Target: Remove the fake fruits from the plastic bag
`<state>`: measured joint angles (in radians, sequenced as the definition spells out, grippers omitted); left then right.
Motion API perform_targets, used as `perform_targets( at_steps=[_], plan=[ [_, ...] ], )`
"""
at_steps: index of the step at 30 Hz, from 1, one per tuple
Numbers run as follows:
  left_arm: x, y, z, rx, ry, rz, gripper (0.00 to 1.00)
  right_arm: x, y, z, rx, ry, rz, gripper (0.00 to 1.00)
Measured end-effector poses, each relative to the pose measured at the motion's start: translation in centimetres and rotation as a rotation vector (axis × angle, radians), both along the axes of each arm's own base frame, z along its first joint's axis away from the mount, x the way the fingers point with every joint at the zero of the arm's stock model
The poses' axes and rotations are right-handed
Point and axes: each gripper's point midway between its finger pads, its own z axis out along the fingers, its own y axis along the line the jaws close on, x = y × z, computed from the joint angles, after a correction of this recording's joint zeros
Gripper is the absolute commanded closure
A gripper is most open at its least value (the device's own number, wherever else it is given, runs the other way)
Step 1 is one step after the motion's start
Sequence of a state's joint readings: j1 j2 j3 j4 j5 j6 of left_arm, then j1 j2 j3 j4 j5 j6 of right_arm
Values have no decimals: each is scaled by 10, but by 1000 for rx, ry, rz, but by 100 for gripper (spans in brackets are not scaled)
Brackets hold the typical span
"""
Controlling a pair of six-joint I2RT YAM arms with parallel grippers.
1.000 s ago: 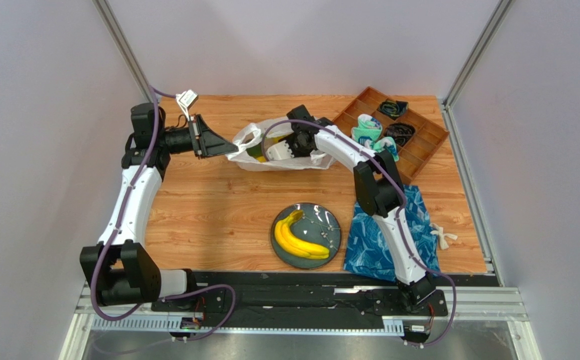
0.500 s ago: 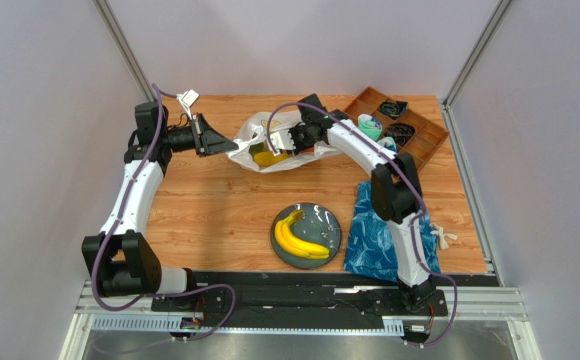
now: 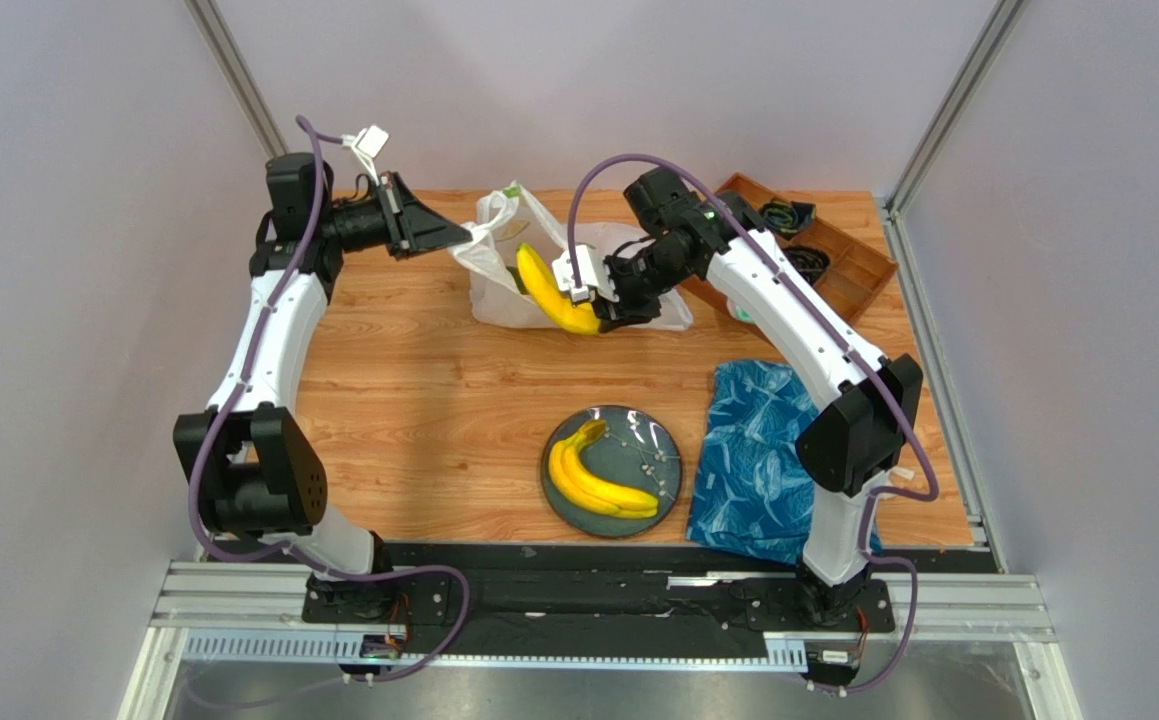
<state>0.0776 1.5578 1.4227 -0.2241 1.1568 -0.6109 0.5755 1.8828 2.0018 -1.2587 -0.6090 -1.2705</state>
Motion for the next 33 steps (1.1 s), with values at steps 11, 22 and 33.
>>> perform_targets(
  at_steps=[11,22,33],
  plan=[
    [11,-2,1,7,3,3,100,-124,-69,-11,-35,183,-25,89],
    [-9,-3,13,18,-38,5,100,-161,-92,-118,-286,548,-49,88],
    [-30,-2,11,65,-69,14,100,-150,-77,-149,-295,623,26,83]
  ],
)
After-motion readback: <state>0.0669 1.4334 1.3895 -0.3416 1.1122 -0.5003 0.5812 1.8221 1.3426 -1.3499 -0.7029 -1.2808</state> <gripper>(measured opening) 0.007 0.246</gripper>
